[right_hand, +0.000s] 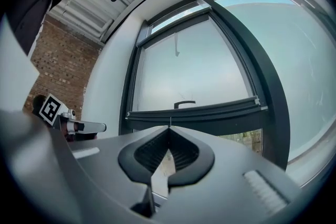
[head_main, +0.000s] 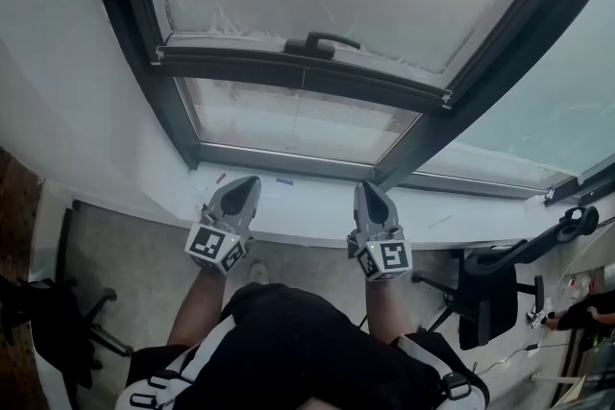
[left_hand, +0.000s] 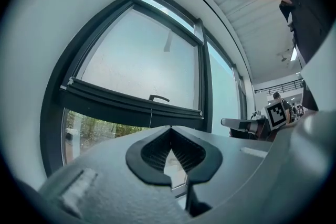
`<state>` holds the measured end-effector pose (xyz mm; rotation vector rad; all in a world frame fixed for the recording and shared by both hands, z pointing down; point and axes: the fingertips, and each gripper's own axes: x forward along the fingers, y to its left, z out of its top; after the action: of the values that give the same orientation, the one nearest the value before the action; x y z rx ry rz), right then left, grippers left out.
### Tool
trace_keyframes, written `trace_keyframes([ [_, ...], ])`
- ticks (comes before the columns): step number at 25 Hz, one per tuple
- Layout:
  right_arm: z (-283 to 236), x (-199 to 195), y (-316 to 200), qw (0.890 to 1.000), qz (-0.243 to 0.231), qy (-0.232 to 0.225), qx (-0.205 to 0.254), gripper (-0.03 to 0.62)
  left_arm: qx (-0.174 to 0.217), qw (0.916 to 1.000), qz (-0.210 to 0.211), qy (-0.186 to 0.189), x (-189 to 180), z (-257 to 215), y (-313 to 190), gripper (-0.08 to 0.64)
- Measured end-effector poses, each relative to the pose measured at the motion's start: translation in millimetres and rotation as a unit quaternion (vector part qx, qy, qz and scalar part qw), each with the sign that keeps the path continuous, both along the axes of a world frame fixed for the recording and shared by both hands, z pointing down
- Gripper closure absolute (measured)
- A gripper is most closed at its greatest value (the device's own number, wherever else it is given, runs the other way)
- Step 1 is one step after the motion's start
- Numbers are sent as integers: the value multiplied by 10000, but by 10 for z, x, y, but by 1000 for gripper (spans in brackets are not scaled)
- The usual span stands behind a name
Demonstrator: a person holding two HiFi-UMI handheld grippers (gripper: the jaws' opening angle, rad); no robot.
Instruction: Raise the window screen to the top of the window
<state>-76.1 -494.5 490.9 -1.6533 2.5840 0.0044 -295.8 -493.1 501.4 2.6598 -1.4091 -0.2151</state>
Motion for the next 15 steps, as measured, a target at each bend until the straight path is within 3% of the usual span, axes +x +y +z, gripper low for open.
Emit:
trace_keyframes([
  [7, -160, -341, -446, 9995, 13, 221, 215, 588, 462, 9973, 317, -468, -115, -204, -486, 555],
  [15, -253, -424, -725, 9987, 134, 405, 261, 588, 417, 9978, 458, -217, -134, -246, -859, 555],
])
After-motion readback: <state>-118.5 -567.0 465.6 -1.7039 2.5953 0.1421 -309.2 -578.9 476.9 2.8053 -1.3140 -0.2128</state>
